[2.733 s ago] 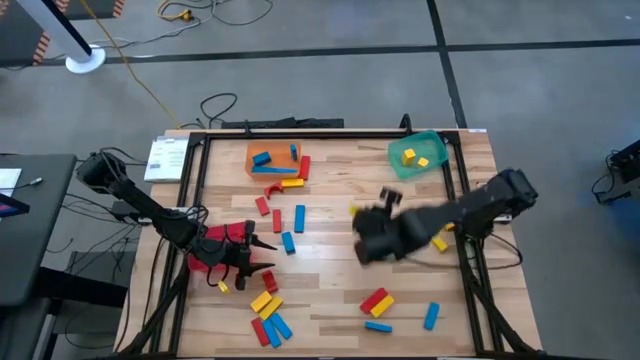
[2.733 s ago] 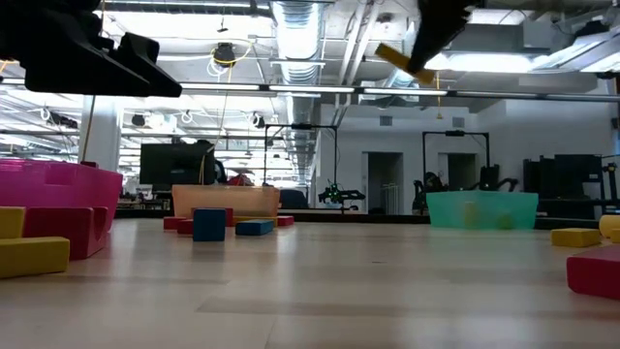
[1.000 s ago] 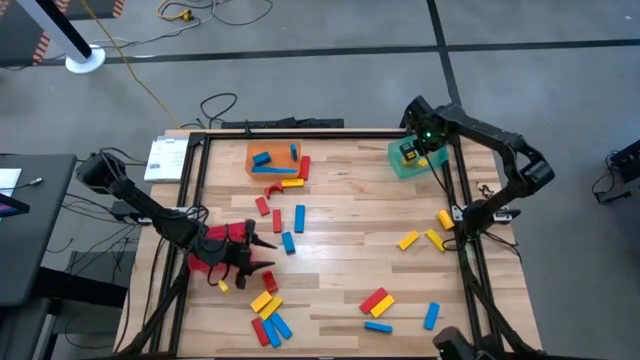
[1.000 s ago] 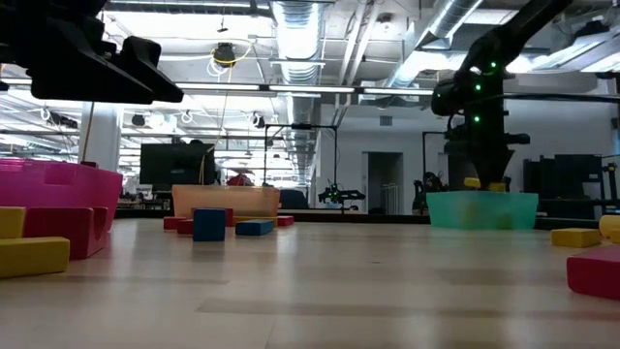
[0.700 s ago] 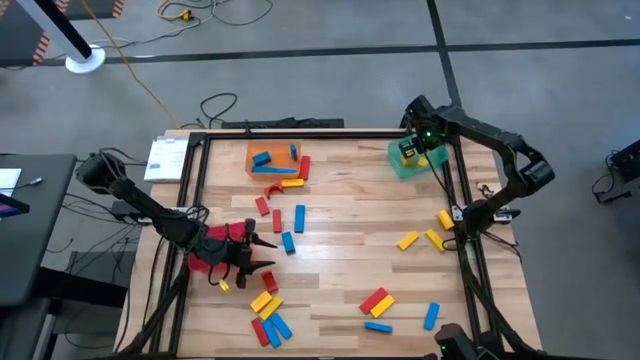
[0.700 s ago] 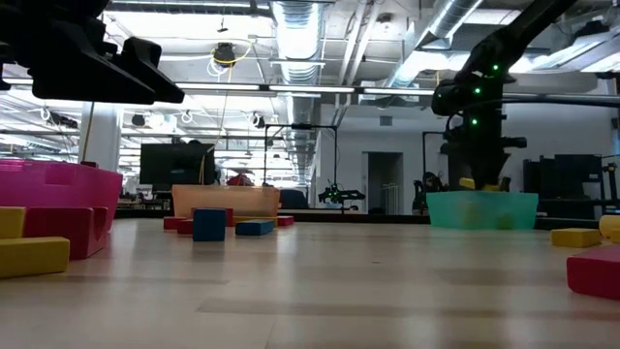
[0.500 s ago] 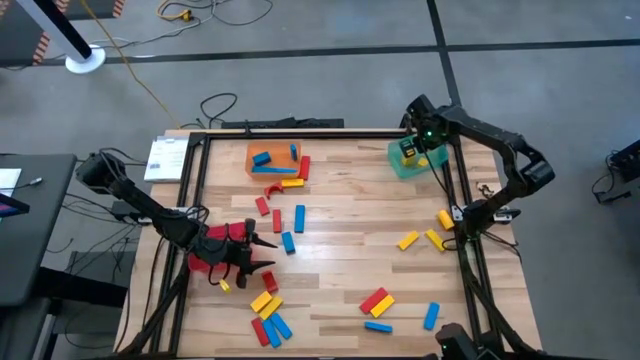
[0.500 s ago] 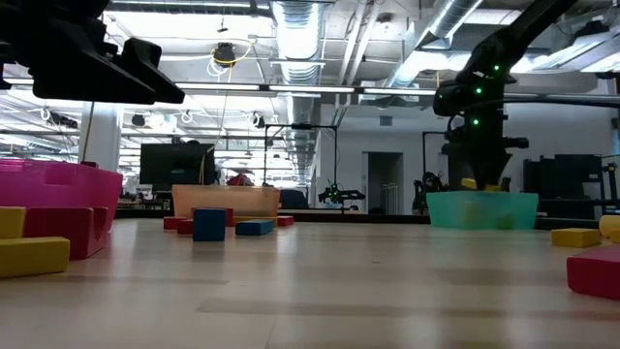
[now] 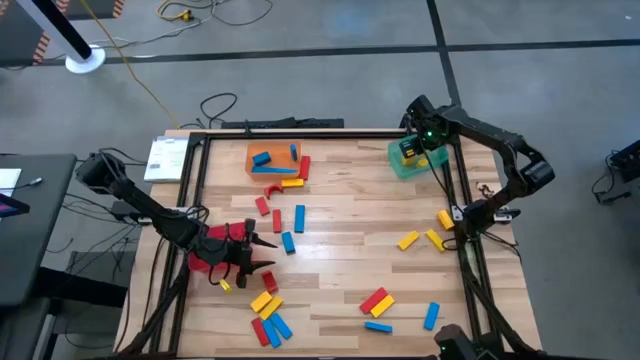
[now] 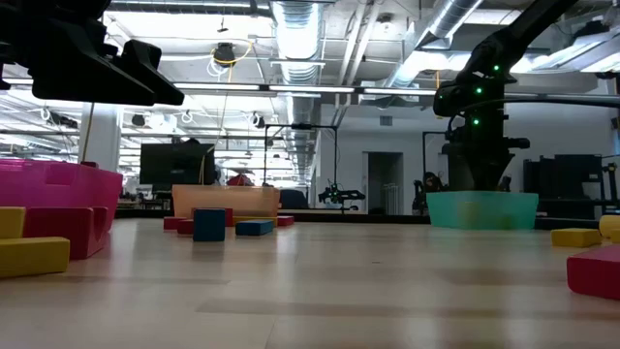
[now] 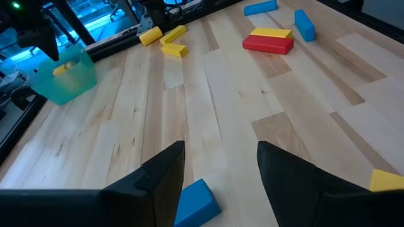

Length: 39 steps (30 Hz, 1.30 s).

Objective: Sort blocks
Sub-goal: Put the yellow block into the green bin, then put the red block into the red bin

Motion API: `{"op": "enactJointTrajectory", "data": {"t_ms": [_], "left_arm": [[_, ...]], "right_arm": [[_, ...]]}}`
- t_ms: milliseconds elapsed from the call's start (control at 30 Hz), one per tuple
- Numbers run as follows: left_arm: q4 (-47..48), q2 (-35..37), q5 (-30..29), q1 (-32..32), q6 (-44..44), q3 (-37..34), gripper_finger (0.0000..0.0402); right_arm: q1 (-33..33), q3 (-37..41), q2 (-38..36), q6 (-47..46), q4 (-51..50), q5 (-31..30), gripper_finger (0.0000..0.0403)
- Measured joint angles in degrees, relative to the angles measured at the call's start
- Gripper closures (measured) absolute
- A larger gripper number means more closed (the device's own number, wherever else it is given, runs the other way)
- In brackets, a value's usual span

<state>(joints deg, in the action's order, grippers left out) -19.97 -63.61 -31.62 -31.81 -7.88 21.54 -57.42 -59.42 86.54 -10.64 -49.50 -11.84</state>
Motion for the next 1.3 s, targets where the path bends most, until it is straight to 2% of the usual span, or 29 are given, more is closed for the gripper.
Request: {"op": "enactJointTrajectory", "data": {"t_ms": [733, 1033, 1167, 1300], "left_arm": [[0.0, 0.0, 0.0, 0.0, -0.3, 0.0, 0.0207], [0.0, 0.0, 0.9, 0.0, 0.3, 0.0, 0.0207], [1.6, 0.0, 5.0, 0.0, 1.2, 0.0, 0.0207], [4.2, 0.0, 12.5, 0.0, 2.7, 0.0, 0.0207]], "right_arm": [[2.6, 0.0, -1.7, 0.0, 0.7, 0.0, 0.0236], [8.0, -0.1, -13.4, -1.4, -1.2, 0.0, 0.0236], [14.0, -0.1, -19.8, -3.2, -4.8, 1.6, 0.0236], [22.0, -0.1, -24.7, -7.0, -6.9, 2.9, 0.0236]]}}
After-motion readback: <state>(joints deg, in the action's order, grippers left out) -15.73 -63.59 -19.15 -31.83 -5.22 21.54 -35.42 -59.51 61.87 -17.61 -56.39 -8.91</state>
